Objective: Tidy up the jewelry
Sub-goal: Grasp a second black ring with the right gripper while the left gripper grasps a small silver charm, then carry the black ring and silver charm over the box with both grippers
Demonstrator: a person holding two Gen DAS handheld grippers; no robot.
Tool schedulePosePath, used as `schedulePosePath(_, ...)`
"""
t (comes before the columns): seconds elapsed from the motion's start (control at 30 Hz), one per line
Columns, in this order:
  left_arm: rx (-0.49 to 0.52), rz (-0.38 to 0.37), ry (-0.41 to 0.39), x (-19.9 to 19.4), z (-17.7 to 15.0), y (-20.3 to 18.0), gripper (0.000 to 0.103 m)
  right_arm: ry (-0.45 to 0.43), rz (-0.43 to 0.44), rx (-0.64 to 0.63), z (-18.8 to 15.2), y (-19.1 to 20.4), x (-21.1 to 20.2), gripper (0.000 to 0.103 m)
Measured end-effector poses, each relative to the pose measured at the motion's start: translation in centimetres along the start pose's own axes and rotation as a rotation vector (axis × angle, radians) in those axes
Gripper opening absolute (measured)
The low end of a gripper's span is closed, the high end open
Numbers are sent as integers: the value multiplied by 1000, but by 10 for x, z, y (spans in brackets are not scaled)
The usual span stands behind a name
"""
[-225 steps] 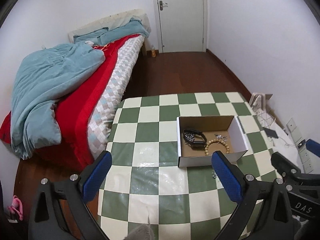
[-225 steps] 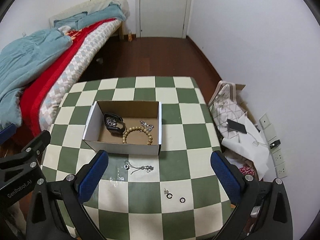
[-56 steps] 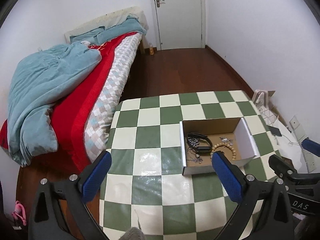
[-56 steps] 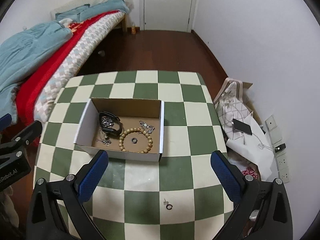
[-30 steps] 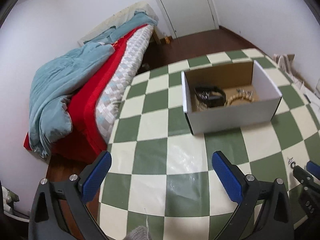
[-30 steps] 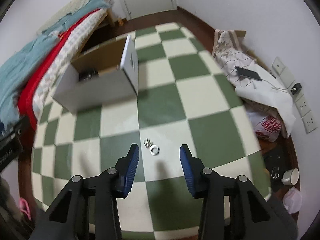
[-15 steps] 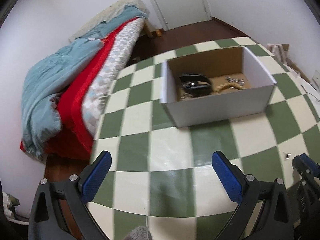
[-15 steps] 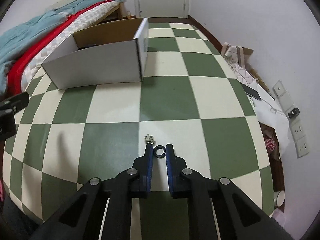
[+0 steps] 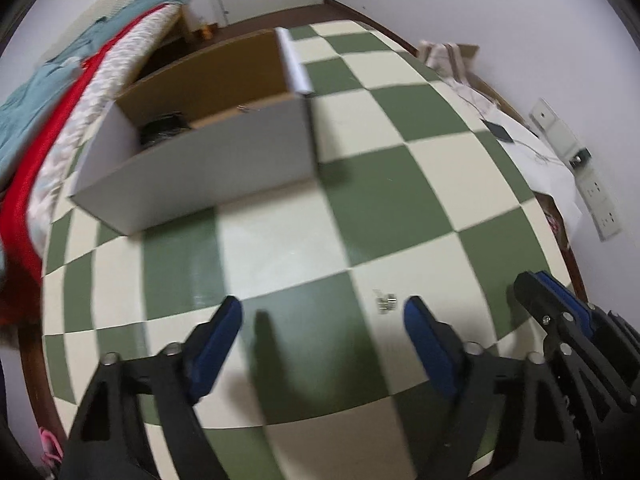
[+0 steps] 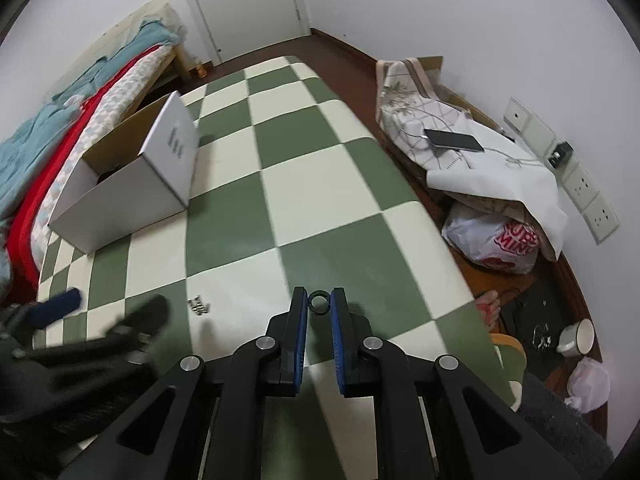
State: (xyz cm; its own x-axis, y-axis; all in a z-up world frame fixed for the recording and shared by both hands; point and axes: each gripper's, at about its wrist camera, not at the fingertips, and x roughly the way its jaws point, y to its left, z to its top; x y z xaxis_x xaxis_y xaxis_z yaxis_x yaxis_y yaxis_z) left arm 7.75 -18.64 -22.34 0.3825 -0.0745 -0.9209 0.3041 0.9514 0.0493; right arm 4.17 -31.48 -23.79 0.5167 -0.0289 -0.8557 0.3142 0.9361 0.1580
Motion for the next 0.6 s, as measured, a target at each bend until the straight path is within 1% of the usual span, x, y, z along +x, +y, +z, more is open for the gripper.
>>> schedulePosePath(0.07,11,-13,7,4,1,-7,55,-3,-2,15,1,-7,0,12)
schedulePosePath(0.2,30,-29,-4,5,3,-13,37,-10,-9,37,2,-16,-2,12)
schedulePosePath(0.23,33,-37,-7,4,4,-15,22,-11,-12,41,2,-18,-2,12)
schedulePosePath(0.27,32,-41,-6,5,6,-13,10,-11,-12,44,2,-19,-3,12)
schedulePosePath(0.33,37,-39,-8,5,7,-13,6,-11,-14,54,2,-22,-2,12)
schedulePosePath(0.43,36,-36,-19,3,5,-11,6,-14,-13,64,2,-24,-4,13)
schedulePosePath(0.6,23,-26,-54,-11,5,0,6,-29,-7,67,5,-22,-9,13)
